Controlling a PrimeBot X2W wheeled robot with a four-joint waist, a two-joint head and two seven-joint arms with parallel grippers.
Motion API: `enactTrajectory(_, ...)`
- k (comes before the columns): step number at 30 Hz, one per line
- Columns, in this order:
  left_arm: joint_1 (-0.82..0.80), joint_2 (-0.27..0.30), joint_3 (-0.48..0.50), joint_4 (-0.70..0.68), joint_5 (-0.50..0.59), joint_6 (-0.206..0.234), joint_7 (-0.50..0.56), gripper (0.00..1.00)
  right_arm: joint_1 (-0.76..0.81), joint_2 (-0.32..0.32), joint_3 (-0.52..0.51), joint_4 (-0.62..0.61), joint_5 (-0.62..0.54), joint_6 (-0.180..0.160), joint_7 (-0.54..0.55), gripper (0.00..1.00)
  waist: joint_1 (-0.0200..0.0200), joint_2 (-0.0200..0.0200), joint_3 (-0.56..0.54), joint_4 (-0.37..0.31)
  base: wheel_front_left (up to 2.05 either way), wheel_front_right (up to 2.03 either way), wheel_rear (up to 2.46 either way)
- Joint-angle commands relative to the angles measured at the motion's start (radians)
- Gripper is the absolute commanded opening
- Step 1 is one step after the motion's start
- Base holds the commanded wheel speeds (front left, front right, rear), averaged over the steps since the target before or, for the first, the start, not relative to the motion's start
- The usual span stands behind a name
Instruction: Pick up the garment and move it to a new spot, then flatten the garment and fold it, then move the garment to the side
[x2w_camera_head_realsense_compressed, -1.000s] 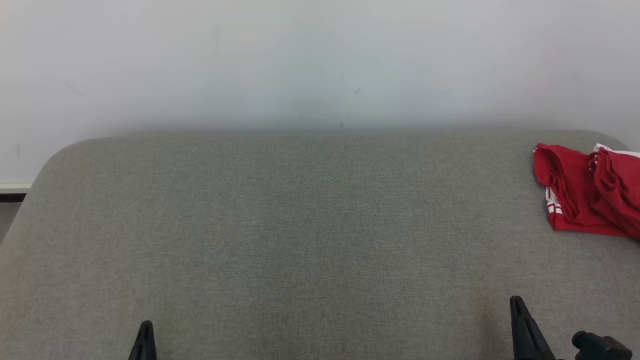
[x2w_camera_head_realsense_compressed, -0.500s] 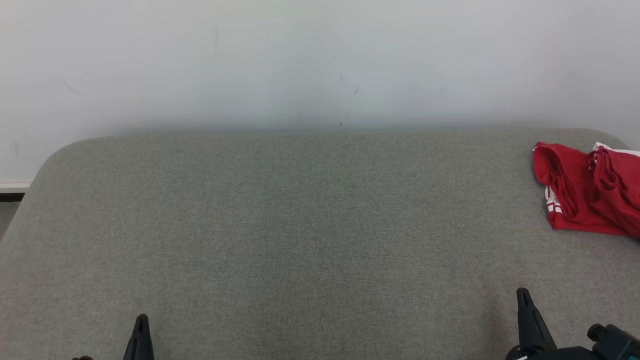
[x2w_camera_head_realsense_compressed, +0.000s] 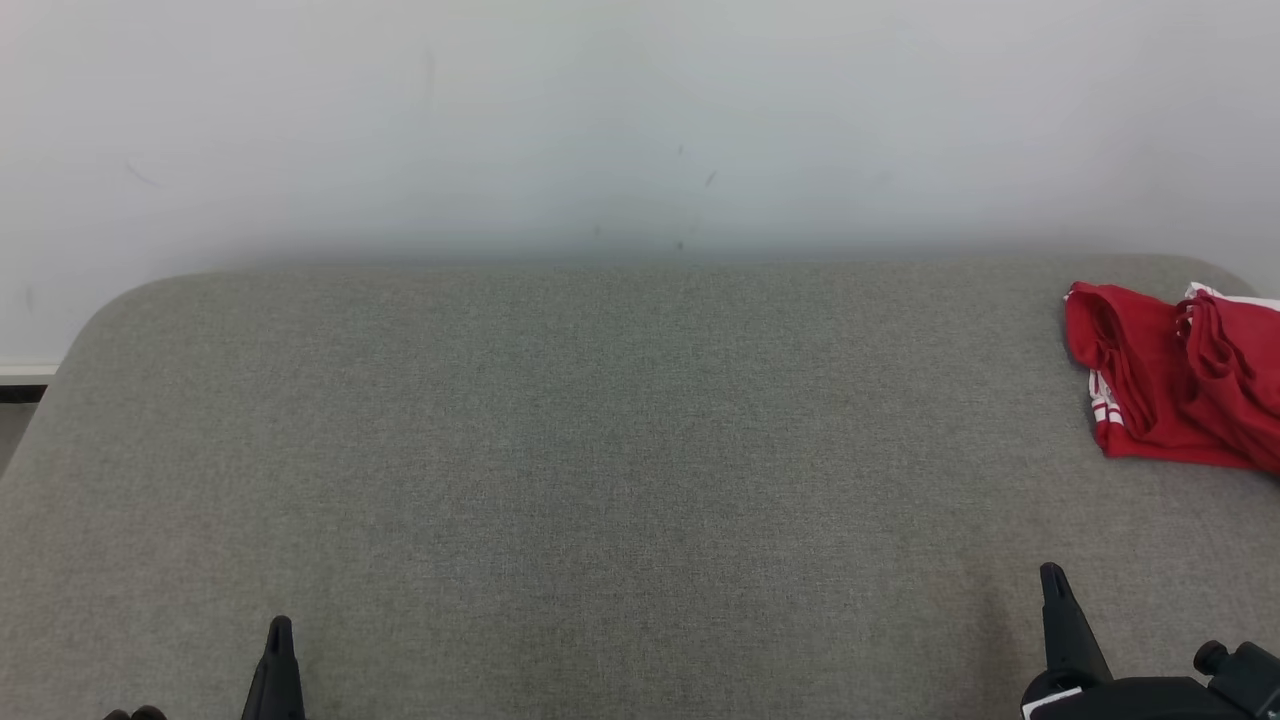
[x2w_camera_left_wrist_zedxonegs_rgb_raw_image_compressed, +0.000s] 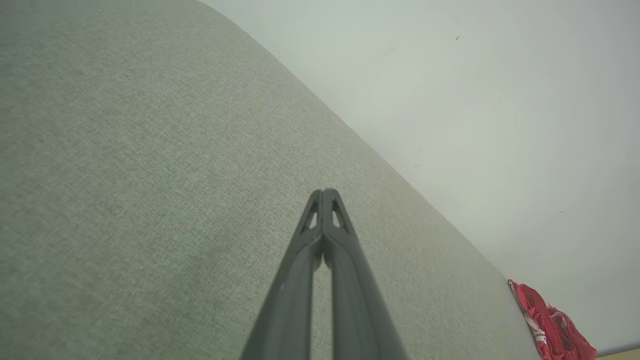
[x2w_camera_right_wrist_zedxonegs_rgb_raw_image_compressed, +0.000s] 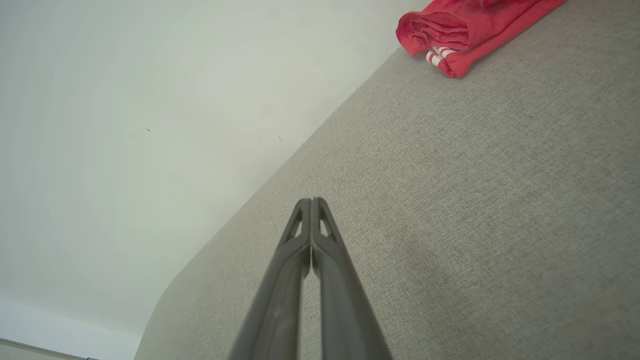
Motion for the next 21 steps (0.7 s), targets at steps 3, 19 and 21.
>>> enactTrajectory(3, -0.029, 0.001, 0.006, -0.013, -0.066, -0.004, 0.013, 0.00, -0.026, 0.001, -0.009, -0.010, 0.064, -0.001, 0.012, 0.00, -0.0001, 0.0000, 0.001, -0.001, 0.00, 0.00, 0.00)
enactTrajectory(19, -0.051, 0.000, 0.013, -0.012, -0.260, -0.009, 0.063, 0.00, -0.049, 0.004, -0.024, -0.008, 0.244, -0.001, 0.058, 0.00, -0.0001, 0.0000, 0.004, -0.003, 0.00, 0.00, 0.00)
enactTrajectory(21, -0.054, -0.001, 0.014, -0.012, -0.282, -0.009, 0.068, 0.00, -0.051, 0.004, -0.026, -0.008, 0.266, -0.001, 0.063, 0.00, -0.0001, 0.0000, 0.004, -0.003, 0.00, 0.00, 0.00)
